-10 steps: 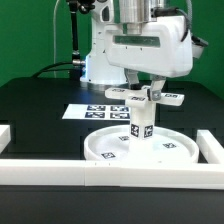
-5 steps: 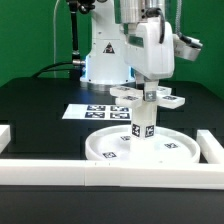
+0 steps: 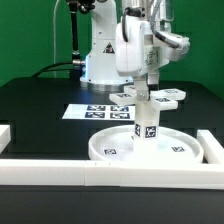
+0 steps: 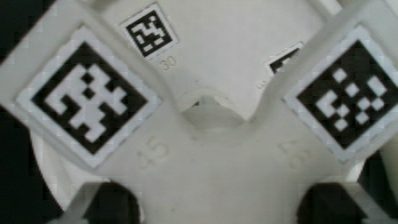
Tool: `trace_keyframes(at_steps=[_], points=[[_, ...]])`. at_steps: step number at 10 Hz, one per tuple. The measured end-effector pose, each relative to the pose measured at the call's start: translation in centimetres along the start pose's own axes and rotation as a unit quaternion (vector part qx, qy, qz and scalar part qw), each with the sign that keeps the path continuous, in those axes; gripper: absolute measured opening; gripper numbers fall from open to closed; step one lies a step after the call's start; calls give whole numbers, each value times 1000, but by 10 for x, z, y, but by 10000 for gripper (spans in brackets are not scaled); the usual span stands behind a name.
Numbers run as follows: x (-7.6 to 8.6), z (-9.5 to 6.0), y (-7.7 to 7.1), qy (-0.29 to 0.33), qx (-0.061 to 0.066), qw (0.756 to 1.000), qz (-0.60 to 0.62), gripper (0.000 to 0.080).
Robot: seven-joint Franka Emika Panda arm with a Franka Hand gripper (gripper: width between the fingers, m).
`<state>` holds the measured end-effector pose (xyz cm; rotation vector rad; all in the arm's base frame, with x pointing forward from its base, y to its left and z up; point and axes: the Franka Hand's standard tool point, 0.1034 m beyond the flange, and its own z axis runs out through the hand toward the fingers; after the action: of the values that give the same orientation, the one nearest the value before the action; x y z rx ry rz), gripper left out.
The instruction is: Assemble round table
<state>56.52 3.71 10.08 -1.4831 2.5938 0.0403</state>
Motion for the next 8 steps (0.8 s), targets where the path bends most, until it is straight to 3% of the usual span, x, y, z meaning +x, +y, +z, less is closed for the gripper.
trace_keyframes(at_steps=[2,5,6,7,8], points=[[-1,0,0,-5,7,996,89,442],[-1,1,1,-7,10,998,67,442],[-1,0,2,-7,7,998,59,581],[-2,-9,3,-13,-3,999,41,628],[-4,-21,-1,-24,1,999,25,628]])
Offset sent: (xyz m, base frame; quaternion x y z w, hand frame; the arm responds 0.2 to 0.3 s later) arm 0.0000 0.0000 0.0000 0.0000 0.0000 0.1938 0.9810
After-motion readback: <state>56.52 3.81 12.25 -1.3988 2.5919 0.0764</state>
